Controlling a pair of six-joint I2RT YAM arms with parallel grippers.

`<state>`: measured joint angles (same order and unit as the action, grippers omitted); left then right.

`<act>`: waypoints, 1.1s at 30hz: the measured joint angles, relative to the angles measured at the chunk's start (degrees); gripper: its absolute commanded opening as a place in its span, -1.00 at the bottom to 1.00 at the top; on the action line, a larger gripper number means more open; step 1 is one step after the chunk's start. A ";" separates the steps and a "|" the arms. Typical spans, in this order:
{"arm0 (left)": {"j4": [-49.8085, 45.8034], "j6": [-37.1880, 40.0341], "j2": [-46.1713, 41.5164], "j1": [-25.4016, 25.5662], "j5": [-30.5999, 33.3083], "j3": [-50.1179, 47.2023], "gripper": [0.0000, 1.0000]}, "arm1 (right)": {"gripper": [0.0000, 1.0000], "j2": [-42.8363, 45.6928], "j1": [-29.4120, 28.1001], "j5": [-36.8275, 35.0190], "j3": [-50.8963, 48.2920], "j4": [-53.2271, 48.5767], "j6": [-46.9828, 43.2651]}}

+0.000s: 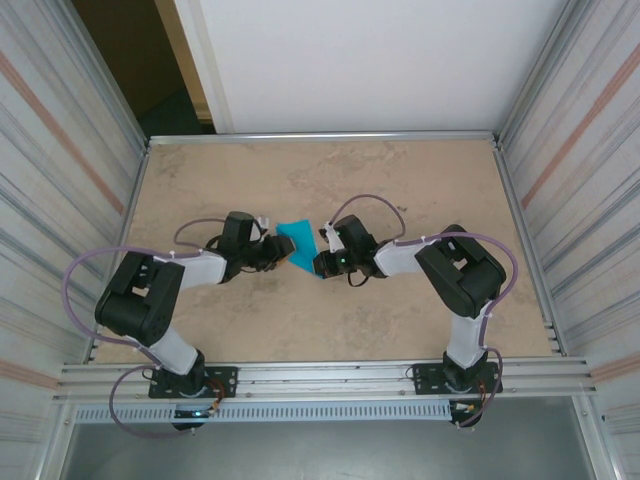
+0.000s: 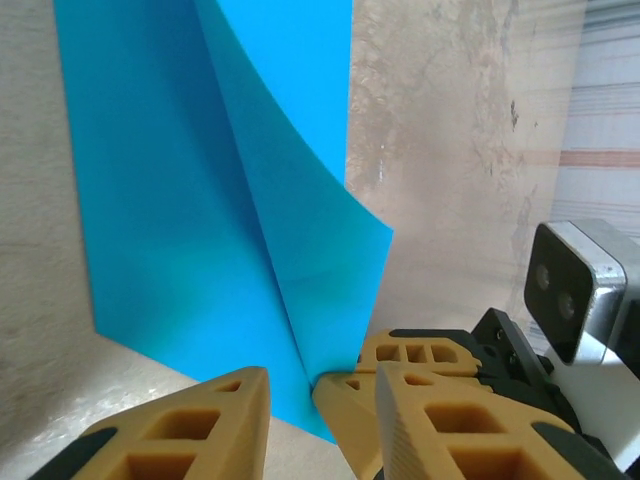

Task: Fold a paper plane with a square sheet of paper (pick it up from the middle)
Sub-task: Fourth fold the wing at the center of the table.

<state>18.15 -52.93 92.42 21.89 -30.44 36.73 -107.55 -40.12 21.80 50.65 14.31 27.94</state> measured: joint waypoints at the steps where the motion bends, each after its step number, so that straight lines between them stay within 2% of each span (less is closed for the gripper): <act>1: 0.20 0.35 0.35 0.04 -0.09 0.13 -0.30 | -0.86 0.00 0.02 0.33 -0.24 0.50 0.42; 12: 0.17 2.71 6.84 0.74 -1.46 4.11 -0.26 | -0.85 0.00 0.90 2.27 -1.07 2.05 2.25; 26: -0.26 4.76 9.25 0.74 -1.46 6.14 -0.25 | -0.83 0.00 1.16 2.54 -1.07 2.05 3.10; 33: -4.00 5.18 9.60 1.27 -0.02 8.17 -0.22 | -0.70 0.00 1.25 3.30 -1.07 2.16 3.13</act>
<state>14.15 -47.75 102.02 23.16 -30.46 44.91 -107.55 -38.87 25.10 49.58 16.47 31.07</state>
